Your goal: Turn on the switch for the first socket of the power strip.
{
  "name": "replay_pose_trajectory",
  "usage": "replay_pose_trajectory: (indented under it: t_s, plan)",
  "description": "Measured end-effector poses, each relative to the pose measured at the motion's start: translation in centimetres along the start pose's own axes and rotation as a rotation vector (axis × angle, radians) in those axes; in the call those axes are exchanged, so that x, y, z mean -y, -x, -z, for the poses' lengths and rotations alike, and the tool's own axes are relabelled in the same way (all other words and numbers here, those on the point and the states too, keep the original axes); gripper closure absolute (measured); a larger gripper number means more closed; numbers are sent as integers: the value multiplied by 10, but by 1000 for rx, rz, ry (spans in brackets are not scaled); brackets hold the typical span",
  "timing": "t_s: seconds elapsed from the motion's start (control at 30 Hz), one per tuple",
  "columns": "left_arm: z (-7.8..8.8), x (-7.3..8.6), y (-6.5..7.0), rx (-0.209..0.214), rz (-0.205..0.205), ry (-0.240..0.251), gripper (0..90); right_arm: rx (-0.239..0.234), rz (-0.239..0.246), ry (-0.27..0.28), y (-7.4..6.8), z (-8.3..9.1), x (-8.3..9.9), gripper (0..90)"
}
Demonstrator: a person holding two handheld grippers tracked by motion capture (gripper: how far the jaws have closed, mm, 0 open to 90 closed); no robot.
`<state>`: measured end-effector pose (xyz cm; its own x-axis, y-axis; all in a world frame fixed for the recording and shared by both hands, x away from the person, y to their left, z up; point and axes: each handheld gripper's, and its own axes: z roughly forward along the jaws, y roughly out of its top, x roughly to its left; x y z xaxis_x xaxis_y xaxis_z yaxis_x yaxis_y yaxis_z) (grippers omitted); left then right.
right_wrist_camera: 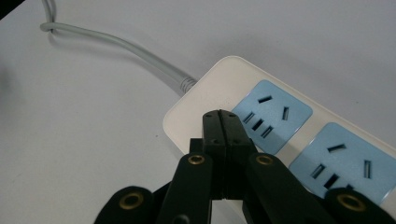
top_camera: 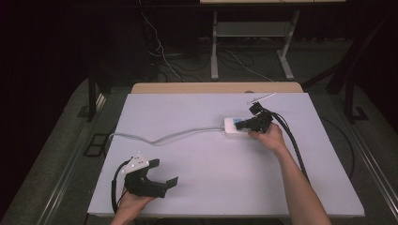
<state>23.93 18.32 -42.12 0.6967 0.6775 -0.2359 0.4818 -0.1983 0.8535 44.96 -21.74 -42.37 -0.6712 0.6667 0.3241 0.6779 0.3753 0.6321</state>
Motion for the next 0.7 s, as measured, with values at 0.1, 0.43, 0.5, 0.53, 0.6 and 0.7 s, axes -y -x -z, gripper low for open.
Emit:
replay_pose_trajectory:
  t_s: [0.1,0.43,0.5,0.53,0.6,0.7]
  plan:
    - [1,0,0,-2,2,2,0,12,18,-3,-2,-1,0,900]
    - [-1,1,2,2,-10,-14,0,15,10,46,0,-1,7,900]
    - [-2,2,2,3,-10,-14,0,6,5,60,2,0,10,900]
    - [-2,2,1,3,-10,-15,0,2,-4,60,2,0,10,900]
    - [-1,2,0,0,-5,-17,0,16,11,54,0,0,10,900]
    - [-1,2,0,-3,-2,-14,0,36,31,45,-3,0,9,900]
